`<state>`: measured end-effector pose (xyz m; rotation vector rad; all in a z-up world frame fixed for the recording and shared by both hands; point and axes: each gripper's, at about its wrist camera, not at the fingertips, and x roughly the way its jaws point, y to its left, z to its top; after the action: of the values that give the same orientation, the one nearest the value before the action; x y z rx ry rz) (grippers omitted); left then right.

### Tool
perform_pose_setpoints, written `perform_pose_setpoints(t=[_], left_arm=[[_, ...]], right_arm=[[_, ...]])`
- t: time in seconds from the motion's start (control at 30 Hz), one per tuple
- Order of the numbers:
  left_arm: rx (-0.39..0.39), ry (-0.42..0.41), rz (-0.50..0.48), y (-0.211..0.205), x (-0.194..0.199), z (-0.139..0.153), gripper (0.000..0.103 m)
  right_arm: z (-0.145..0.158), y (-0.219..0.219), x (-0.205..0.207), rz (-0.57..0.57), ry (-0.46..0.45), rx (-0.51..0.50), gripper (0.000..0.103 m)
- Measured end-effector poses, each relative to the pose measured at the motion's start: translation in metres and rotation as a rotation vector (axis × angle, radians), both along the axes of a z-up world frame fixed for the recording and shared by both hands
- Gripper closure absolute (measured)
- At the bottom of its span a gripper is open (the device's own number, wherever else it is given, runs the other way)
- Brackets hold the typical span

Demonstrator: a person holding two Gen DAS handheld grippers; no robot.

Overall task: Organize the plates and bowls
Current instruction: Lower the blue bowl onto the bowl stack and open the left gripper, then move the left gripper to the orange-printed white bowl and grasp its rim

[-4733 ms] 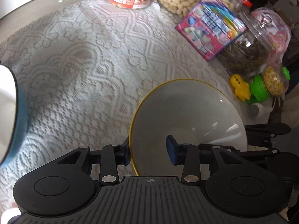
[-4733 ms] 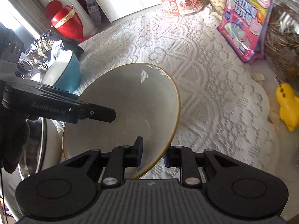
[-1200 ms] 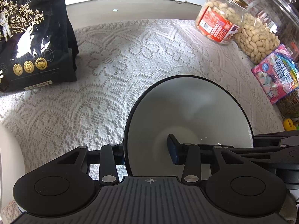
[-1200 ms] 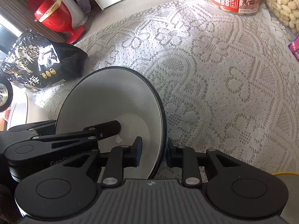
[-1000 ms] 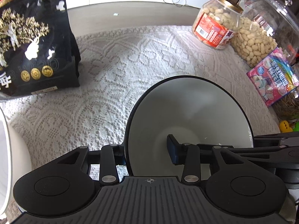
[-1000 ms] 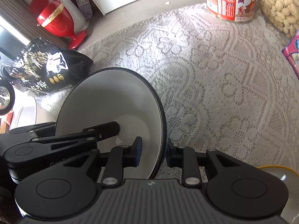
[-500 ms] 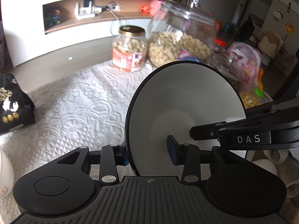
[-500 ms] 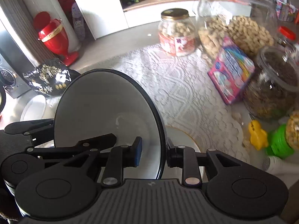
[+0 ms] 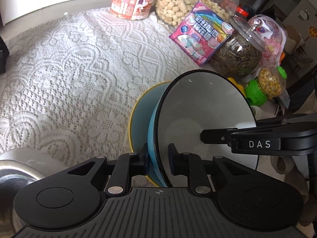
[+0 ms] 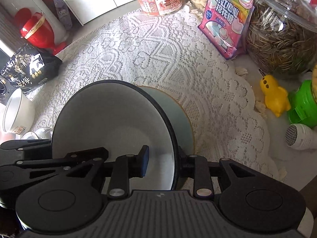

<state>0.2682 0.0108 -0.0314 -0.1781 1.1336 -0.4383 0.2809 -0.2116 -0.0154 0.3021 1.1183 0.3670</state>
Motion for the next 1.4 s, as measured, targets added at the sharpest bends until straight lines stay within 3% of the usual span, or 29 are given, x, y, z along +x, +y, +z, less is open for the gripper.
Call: perform_pose_setpoints(t=[0.1,0.17,0.33,0.43,0.6,0.7,0.83,0.97,1.1,1.17,1.27,1.33,1.4], left_arm=[[-0.044,0.016,0.018,0.01,0.001,0.001,0.082],[-0.065,0.014,0.023,0.014,0.002,0.002,0.075],[-0.055,-0.025,-0.004,0.013,0.0,0.008,0.066],[-0.051,-0.066,0.009,0.016,-0.002,0.017,0.072],[-0.09,-0.128,0.037,0.033,-0.008,0.041,0.072],[-0.111,-0.149,0.092,0.058,-0.009,0.052,0.072],[-0.079,-0.26,0.288,0.127,-0.015,0.078,0.072],[0.083,-0.365,0.548,0.213,-0.027,0.094,0.072],[0.236,-0.328,0.807,0.295,-0.031,0.085,0.072],[0.225,-0.282,0.9,0.324,-0.033,0.073,0.072],[0.207,-0.208,0.959,0.349,-0.031,0.053,0.072],[0.233,-0.18,0.964,0.353,-0.028,0.045,0.072],[0.208,-0.159,0.955,0.356,-0.027,0.037,0.072]], right_arm=[[0.006,0.0,0.001,-0.004,-0.02,-0.013,0.072],[0.013,-0.002,-0.001,-0.009,-0.043,-0.022,0.071],[0.033,-0.004,-0.01,-0.025,-0.125,-0.096,0.069],[0.039,0.0,-0.014,-0.022,-0.143,-0.129,0.069],[0.048,0.006,-0.019,-0.033,-0.151,-0.141,0.068],[0.063,0.019,-0.025,-0.031,-0.21,-0.184,0.067],[0.091,0.054,-0.03,0.02,-0.295,-0.168,0.059],[0.112,0.111,-0.021,0.115,-0.326,-0.121,0.052],[0.124,0.186,-0.003,0.238,-0.309,-0.03,0.044],[0.127,0.223,0.009,0.284,-0.274,0.026,0.042],[0.125,0.282,0.027,0.304,-0.228,0.082,0.041],[0.121,0.315,0.037,0.303,-0.22,0.087,0.041],[0.113,0.341,0.046,0.291,-0.212,0.072,0.041]])
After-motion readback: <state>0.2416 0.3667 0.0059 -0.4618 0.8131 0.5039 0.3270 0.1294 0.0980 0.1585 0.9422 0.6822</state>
